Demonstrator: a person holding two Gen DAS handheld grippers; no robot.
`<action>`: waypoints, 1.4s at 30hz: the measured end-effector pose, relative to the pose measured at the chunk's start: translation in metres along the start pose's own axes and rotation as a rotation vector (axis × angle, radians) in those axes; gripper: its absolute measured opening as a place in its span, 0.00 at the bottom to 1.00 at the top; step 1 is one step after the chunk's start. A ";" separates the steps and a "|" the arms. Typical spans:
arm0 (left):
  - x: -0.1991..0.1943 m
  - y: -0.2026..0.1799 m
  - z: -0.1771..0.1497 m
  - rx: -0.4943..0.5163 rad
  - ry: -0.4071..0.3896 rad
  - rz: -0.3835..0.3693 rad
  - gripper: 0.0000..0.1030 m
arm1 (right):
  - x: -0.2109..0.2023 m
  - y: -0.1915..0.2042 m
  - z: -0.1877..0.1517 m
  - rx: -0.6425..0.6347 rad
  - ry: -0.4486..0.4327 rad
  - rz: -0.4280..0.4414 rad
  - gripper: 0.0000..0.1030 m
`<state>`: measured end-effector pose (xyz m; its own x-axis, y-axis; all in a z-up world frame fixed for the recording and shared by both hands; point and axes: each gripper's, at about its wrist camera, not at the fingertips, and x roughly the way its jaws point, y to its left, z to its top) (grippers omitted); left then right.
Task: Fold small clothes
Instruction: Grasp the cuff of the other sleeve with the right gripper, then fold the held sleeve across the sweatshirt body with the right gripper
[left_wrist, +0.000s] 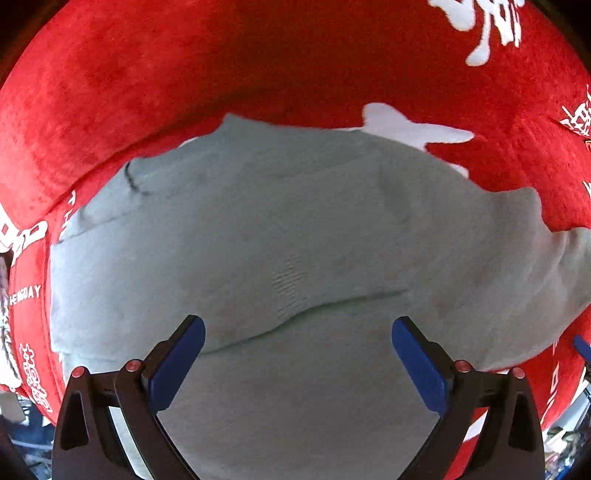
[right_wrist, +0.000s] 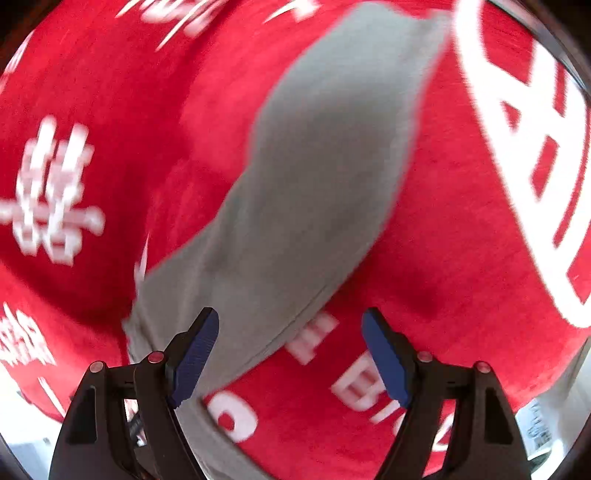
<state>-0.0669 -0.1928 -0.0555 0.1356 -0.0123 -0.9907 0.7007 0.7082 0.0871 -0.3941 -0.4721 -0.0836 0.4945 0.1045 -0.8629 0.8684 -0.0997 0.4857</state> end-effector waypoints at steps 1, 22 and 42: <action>0.002 -0.005 0.002 0.008 0.000 -0.001 0.99 | -0.001 -0.008 0.006 0.036 -0.006 0.024 0.80; 0.000 -0.023 -0.008 -0.023 0.000 0.008 0.99 | 0.014 -0.037 0.022 0.326 -0.049 0.486 0.09; -0.004 0.180 -0.041 -0.152 -0.063 0.019 0.99 | 0.083 0.266 -0.143 -0.435 0.261 0.603 0.10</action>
<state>0.0305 -0.0365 -0.0405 0.1952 -0.0387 -0.9800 0.5842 0.8072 0.0845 -0.1171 -0.3483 -0.0056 0.8303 0.3899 -0.3982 0.3566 0.1773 0.9173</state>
